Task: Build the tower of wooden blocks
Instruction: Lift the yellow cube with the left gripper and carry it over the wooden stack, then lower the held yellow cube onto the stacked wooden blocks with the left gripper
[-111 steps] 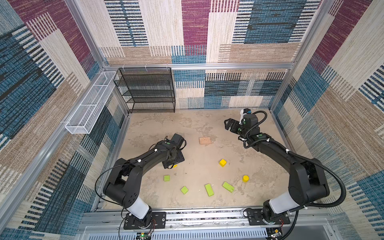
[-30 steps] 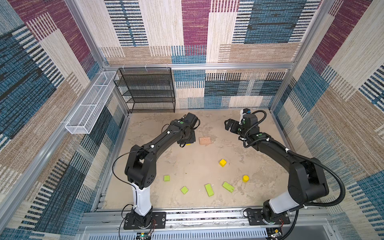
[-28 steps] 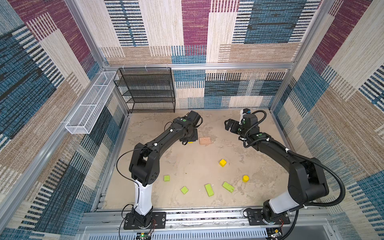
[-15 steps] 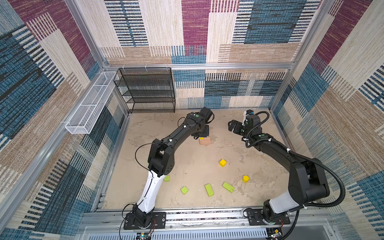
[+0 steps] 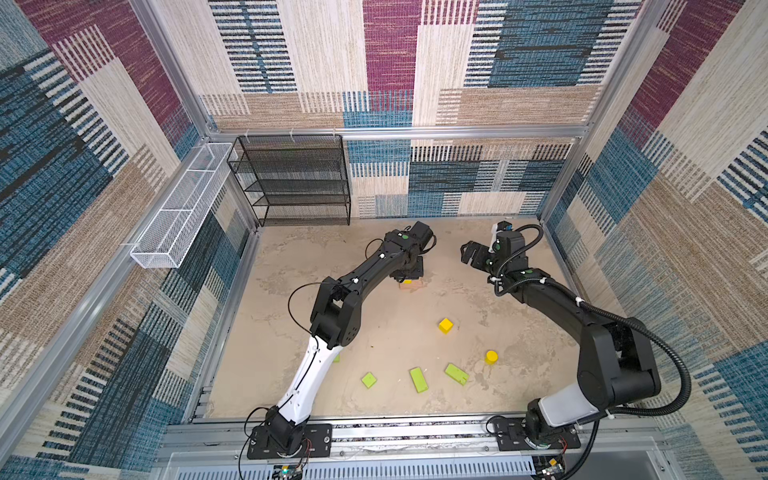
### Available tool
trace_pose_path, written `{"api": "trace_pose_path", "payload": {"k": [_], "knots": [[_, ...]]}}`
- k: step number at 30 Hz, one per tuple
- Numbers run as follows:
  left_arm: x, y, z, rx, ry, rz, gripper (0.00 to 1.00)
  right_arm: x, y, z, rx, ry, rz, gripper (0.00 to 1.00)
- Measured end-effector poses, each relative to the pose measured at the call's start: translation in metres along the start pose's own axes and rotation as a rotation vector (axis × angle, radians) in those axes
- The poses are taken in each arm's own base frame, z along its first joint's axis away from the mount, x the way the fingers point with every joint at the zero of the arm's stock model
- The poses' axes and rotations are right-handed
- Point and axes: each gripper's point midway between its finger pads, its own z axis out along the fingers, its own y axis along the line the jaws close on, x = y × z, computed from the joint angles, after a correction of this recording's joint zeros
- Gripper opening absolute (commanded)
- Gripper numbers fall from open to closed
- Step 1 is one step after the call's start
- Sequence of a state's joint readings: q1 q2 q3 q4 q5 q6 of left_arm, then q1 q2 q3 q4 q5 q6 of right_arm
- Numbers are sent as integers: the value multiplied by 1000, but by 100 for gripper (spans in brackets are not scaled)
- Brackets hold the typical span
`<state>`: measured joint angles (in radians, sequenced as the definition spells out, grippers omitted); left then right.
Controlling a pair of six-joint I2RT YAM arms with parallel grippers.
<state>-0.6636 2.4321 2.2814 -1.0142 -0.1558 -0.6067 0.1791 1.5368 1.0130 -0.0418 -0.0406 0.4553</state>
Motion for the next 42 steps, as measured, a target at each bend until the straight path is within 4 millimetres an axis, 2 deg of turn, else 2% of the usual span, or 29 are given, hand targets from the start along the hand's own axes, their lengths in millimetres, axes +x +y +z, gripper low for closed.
{"api": "trace_pose_path", "payload": {"k": [8, 42], "knots": [[1, 4, 7, -25, 1, -20, 0, 3, -2, 3, 1, 10, 1, 99], [-2, 5, 17, -52, -15, -84, 2, 3, -3, 3, 1, 14, 5, 99]]}}
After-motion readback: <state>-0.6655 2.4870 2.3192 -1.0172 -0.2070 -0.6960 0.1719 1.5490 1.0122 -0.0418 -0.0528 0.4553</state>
